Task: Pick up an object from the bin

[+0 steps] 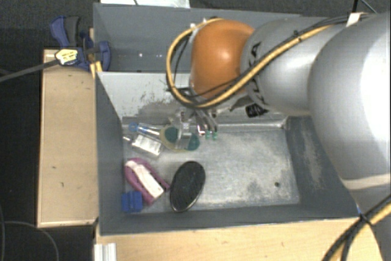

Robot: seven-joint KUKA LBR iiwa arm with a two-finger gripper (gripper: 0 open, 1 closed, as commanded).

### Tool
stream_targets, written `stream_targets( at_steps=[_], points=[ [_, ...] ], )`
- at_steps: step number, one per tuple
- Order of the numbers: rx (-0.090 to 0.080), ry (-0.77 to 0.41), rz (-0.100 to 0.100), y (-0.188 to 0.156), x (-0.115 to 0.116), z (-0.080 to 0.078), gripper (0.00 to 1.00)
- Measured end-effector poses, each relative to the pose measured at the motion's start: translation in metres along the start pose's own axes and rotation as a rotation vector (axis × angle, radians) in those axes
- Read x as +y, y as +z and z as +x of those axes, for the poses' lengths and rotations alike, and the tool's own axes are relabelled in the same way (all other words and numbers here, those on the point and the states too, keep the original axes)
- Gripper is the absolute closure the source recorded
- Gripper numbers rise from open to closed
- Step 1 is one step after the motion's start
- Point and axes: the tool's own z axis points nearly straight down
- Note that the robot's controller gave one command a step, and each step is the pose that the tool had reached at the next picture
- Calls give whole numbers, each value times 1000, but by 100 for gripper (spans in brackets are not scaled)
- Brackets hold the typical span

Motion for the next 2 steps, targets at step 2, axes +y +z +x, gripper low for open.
stream_targets(
  at_steps=[2],
  points=[
    [-8,-44,1,-144,-81,25,100]
  ],
)
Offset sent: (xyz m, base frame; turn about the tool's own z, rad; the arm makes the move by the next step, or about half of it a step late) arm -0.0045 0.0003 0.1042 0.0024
